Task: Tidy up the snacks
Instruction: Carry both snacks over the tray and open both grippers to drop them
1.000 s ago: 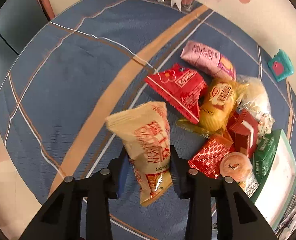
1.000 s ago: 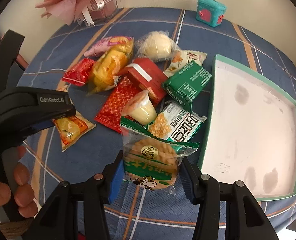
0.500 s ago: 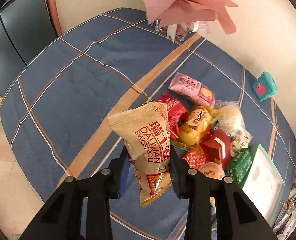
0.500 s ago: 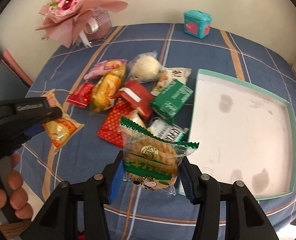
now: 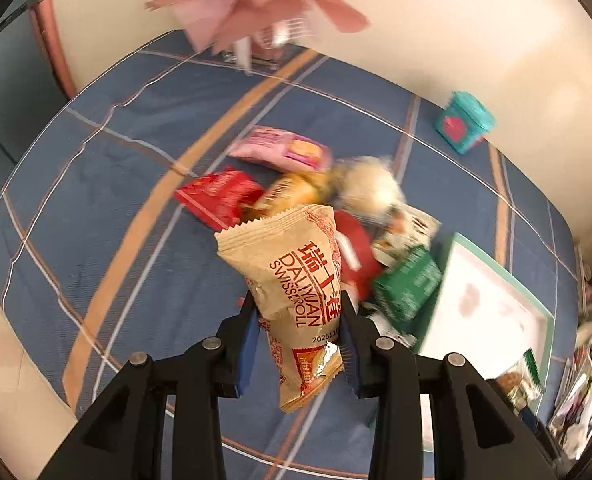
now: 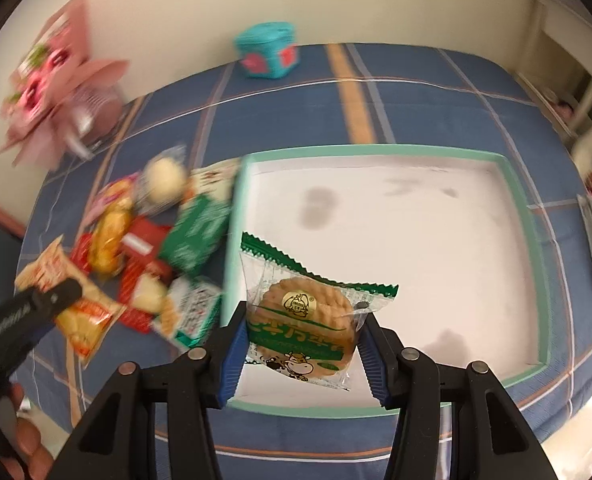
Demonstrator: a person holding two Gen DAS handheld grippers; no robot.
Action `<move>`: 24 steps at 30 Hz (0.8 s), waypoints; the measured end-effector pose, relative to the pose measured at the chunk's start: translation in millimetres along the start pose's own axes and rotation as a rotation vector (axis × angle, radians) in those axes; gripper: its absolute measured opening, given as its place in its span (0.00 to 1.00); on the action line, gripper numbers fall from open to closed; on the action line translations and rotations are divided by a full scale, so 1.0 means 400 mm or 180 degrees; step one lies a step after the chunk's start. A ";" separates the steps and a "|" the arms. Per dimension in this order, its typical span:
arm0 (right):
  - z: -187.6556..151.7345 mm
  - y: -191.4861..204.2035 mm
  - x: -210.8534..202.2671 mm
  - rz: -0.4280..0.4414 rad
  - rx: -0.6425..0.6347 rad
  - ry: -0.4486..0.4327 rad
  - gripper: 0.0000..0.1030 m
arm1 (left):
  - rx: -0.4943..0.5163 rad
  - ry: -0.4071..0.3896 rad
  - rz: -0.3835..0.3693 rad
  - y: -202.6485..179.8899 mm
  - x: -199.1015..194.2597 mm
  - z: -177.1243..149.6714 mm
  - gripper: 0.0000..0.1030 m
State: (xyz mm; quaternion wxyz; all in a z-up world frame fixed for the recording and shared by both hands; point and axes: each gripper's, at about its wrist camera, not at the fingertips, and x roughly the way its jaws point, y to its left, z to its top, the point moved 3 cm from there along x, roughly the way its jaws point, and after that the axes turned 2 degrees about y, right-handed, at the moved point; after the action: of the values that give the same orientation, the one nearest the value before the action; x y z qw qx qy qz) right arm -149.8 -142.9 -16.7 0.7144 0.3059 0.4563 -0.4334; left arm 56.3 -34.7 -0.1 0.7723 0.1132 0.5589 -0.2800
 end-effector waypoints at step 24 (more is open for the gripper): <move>0.114 -0.255 0.075 -0.0128 0.0876 -0.0121 0.52 | 0.0971 0.0169 -0.0401 -0.385 0.087 -0.082 0.37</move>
State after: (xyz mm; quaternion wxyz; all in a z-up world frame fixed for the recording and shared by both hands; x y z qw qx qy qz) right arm -217.6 -235.7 -30.5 0.6654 0.3835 0.3850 -0.5118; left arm -48.6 -155.3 -22.4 0.7120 0.2012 0.5360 -0.4065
